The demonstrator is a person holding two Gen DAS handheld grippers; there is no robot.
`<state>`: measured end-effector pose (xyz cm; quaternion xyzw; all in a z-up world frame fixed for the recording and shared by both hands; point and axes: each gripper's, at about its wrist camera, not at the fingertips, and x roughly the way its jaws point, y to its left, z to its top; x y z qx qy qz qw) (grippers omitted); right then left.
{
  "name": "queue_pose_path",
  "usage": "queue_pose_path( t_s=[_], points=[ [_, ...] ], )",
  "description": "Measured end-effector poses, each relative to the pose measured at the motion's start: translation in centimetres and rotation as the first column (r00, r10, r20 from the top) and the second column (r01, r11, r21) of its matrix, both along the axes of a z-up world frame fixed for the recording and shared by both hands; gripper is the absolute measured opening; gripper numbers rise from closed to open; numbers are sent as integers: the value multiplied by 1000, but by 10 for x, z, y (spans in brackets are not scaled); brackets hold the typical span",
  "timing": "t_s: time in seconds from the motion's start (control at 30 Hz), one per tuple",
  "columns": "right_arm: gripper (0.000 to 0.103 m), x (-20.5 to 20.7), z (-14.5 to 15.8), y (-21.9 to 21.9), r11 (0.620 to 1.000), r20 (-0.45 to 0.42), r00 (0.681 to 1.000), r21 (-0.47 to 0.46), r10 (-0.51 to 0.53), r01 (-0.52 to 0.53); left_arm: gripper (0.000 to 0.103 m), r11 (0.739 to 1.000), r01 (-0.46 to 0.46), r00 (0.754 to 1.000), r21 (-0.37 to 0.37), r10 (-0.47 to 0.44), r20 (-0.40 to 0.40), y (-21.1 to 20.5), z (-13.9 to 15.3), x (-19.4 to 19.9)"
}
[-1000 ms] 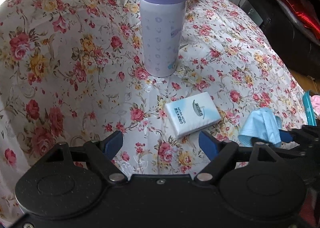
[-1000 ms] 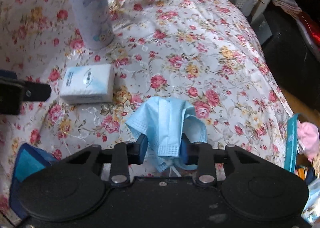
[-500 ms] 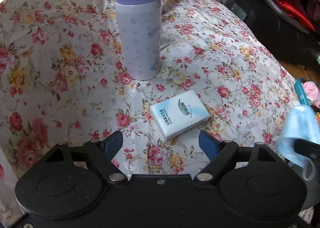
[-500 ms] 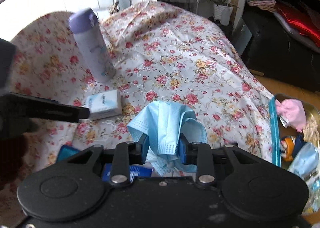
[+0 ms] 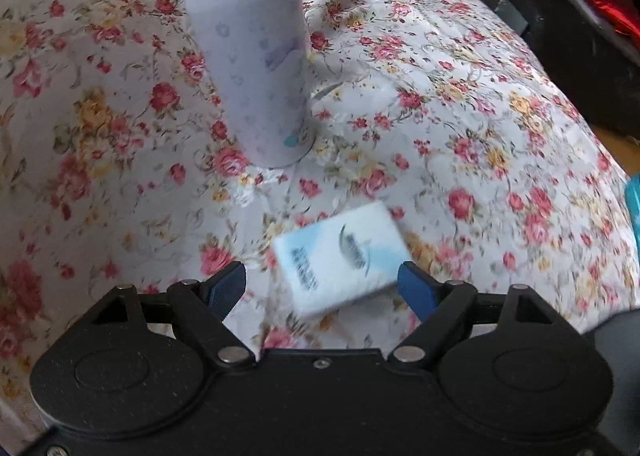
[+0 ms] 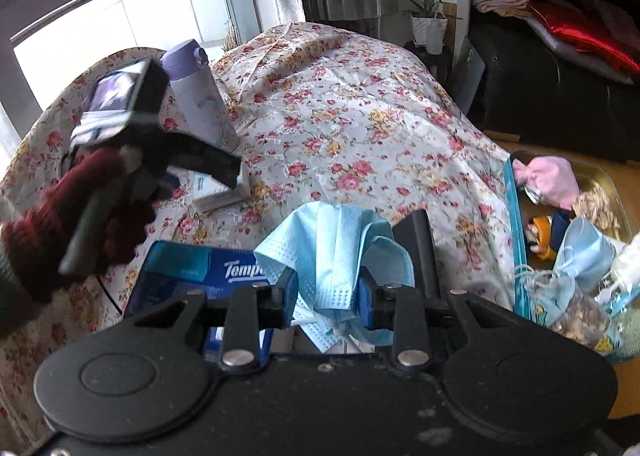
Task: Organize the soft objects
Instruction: 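Grasp the white tissue pack with the left tool while the right tool holds the mask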
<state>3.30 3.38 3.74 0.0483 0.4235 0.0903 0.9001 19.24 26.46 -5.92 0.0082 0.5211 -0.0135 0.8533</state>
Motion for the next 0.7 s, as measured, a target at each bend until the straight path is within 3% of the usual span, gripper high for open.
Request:
queue_pose_path(
  t_s=[0.17, 0.33, 0.47, 0.57, 0.7],
  points=[
    [30, -6, -4, -2, 1000, -11, 1000, 3, 1, -1, 87, 999, -51, 998, 20, 52, -42, -9, -4, 22],
    [30, -13, -3, -6, 1000, -7, 1000, 13, 3, -3, 87, 995, -90, 995, 36, 92, -48, -11, -3, 32],
    [30, -13, -3, -7, 1000, -8, 1000, 18, 1, -1, 88, 995, -101, 994, 4, 101, -37, -14, 5, 32],
    [30, -15, -2, -7, 1000, -6, 1000, 19, 2, -2, 91, 988, -154, 985, 7, 154, -84, -12, -3, 40],
    [30, -18, -3, -7, 1000, -7, 1000, 17, 7, -7, 89, 970, -237, 962, -59, 226, -154, -3, -13, 51]
  ],
)
